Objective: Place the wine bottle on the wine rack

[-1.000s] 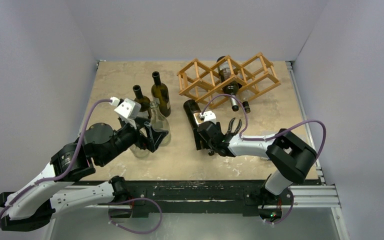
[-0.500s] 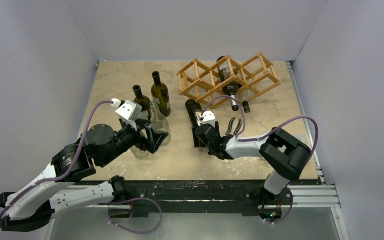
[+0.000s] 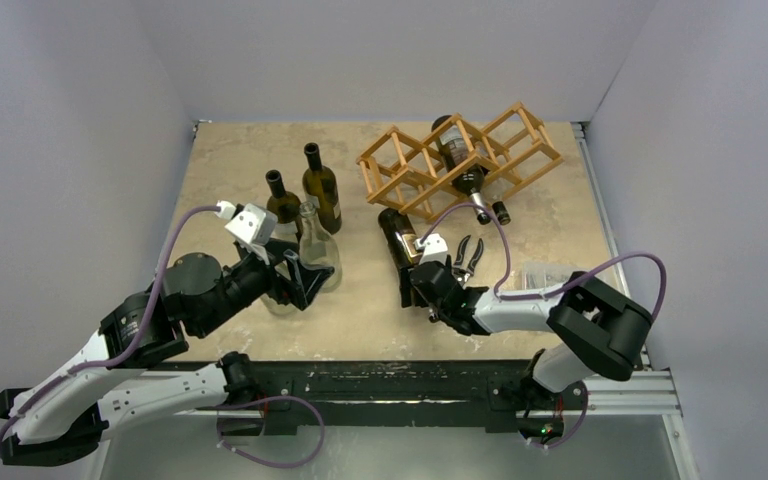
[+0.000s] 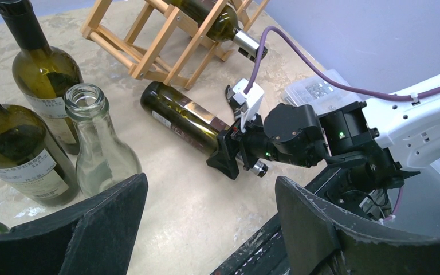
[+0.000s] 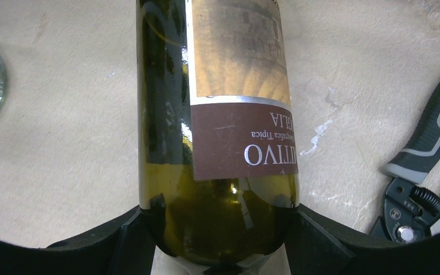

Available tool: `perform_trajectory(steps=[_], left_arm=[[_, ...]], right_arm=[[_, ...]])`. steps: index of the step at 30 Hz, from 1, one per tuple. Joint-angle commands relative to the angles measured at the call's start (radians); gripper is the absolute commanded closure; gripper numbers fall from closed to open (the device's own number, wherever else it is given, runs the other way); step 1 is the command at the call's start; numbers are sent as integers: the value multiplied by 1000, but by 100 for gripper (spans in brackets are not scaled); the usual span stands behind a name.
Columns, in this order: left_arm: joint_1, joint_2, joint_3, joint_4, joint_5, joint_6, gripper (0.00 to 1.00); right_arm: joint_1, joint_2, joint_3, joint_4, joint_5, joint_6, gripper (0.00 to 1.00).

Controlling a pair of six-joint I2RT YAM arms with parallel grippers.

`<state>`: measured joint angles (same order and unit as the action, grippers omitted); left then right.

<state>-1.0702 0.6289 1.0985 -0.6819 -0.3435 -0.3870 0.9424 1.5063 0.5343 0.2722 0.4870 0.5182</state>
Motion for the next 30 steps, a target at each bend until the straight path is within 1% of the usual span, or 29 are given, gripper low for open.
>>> perform_trajectory(steps=[1,3,8,13,16,24,26,30], left_arm=[[-5,-15,-19,44,15,-32,19],[-5,-14,-24,52,14,-27,19],[-5,-9,-3,37,20,-20,19],[-5,-29,-24,43,21,-38,19],[-5,-29,-35,60,23,-34,19],[-5,-26,-41,75,39,-38,19],[-5,-23,-42,75,41,-36,19],[-5,-25,-31,64,37,-24,19]], right_arm=[[1,-59,-80,76,-36,58,100],[1,-73,-88,98,-92,29,100],[2,-99,-68,46,-161,29,100],[2,-139,-28,-88,-242,36,100],[2,-188,-52,-126,-279,90,100],[2,-347,-103,-253,-205,205,100],[2,-365,-107,-270,-202,241,100],[2,-393,-105,-307,-165,253,100]])
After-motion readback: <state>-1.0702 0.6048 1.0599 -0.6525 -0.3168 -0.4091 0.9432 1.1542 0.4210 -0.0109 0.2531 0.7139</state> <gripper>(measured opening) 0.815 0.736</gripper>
